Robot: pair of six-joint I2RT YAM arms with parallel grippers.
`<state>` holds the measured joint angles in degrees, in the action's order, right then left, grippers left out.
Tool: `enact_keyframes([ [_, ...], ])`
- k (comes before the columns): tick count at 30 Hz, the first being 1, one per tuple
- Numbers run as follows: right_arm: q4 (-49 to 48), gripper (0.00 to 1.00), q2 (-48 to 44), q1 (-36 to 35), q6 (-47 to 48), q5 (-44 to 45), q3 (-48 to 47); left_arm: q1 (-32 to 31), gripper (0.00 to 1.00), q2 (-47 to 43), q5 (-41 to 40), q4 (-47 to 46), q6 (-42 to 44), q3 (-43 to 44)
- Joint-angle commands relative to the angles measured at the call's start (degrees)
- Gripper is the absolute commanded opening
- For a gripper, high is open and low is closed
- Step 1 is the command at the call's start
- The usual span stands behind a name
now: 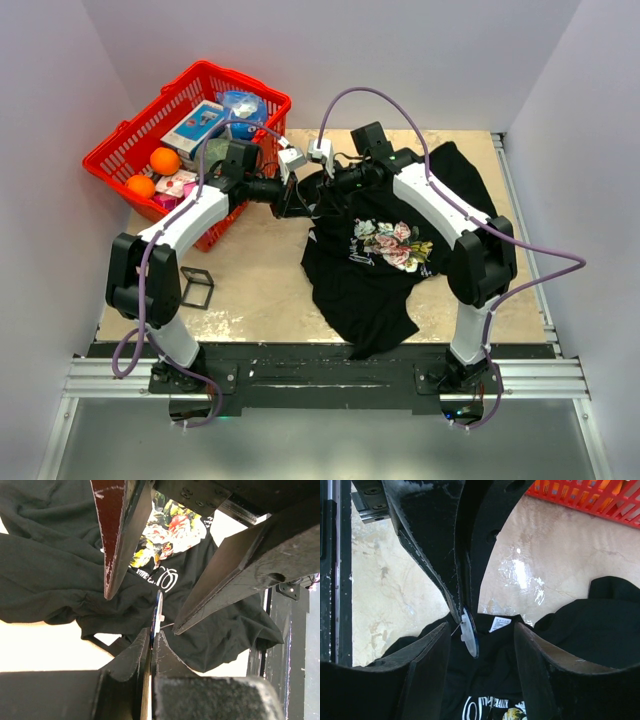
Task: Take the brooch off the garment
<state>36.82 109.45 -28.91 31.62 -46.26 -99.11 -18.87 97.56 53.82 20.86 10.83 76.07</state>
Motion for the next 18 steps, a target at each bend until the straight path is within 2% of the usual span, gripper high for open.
enact_keyframes([
  [1, -1.13, 0.5, 0.24, -0.71, -1.29, -1.38, -1.0, -0.02, 0.0, -0.35, 2.25, -2.49, -1.51, 2.24],
  [6, -1.49, 0.42, 0.24, -0.63, -1.21, -0.67, -0.82, -0.02, 0.0, -0.18, 2.78, -2.41, -1.43, 2.24],
  [18, -0.96, 0.33, 0.94, -0.54, -0.24, -1.02, -1.96, 0.06, 0.0, -0.35, 3.57, 0.67, 2.97, 2.85],
])
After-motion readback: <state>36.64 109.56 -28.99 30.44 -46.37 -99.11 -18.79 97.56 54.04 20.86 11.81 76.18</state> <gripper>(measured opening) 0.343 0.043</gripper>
